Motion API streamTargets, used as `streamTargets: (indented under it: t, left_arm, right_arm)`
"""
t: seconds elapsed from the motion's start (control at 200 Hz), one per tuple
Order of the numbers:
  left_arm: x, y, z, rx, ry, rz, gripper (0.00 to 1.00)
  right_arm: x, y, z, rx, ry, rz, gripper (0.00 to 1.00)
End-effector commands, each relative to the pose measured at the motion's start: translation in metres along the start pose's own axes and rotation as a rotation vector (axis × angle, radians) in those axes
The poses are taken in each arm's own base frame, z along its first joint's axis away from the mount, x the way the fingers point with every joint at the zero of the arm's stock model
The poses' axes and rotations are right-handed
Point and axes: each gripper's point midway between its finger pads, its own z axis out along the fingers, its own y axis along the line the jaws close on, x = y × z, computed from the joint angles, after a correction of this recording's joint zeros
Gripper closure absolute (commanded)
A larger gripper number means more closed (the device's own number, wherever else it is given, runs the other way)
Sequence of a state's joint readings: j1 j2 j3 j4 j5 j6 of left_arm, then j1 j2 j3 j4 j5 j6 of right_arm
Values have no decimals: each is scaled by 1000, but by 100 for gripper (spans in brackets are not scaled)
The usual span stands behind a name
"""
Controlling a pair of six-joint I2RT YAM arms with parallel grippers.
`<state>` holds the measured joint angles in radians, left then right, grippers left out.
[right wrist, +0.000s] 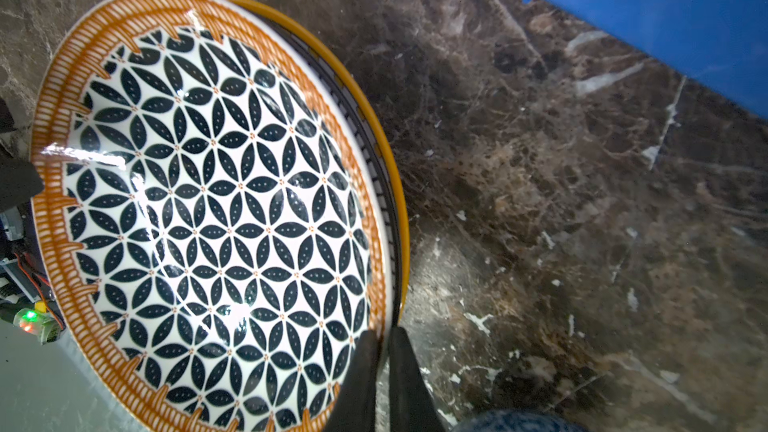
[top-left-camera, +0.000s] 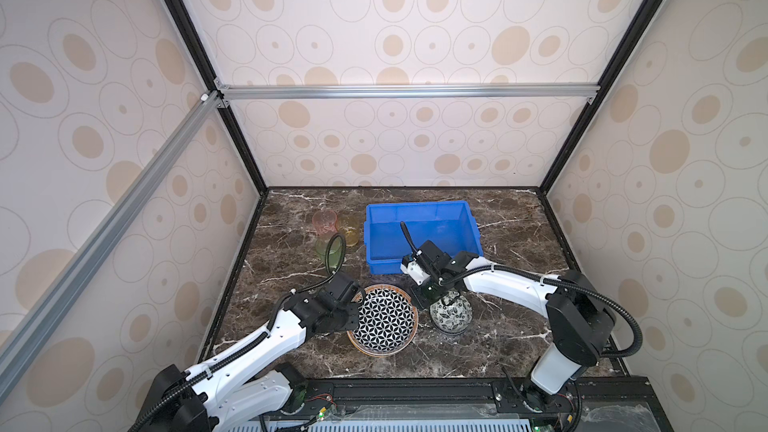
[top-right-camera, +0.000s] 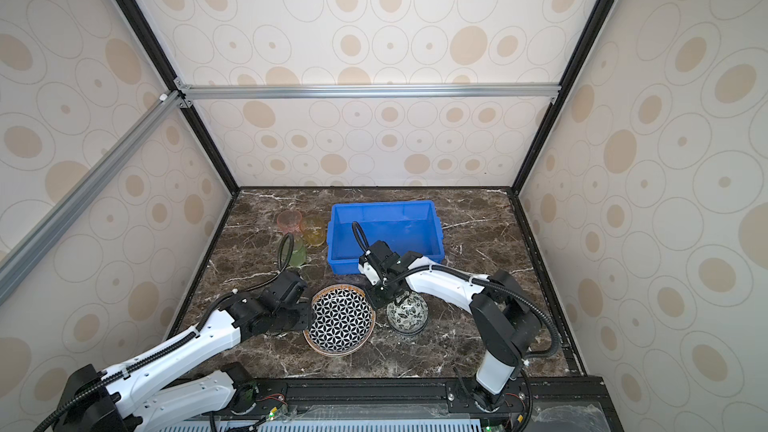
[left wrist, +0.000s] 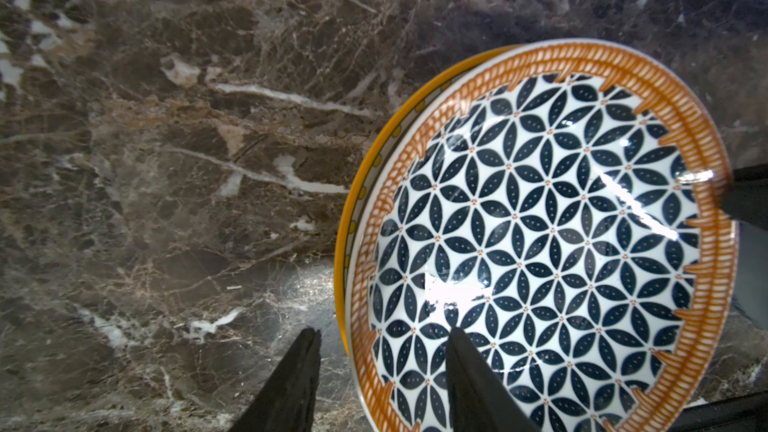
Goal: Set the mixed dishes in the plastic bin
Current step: 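Grip the rim of the orange-rimmed patterned plate with the left gripper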
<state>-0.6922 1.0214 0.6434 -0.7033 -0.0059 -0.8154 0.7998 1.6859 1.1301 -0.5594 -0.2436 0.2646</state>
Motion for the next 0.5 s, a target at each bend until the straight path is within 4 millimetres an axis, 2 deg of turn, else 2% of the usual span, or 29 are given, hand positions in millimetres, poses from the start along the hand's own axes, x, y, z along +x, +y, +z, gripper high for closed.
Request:
streamTargets:
  t: [0.0, 0.09, 0.17, 0.495]
  left_arm:
    - [0, 1, 2, -18, -6, -15, 51]
    - [1, 2, 3, -24, -5, -14, 51]
    - [1, 1, 4, -20, -4, -17, 55]
    - [4, 6, 3, -24, -9, -41, 55]
  right_arm:
    - [8, 7, 9, -24, 45, -8, 91]
    - [8, 8, 10, -27, 48, -9, 92]
    - [10, 8, 12, -31, 56, -7, 93]
    - [11, 11, 15, -42, 65, -7, 93]
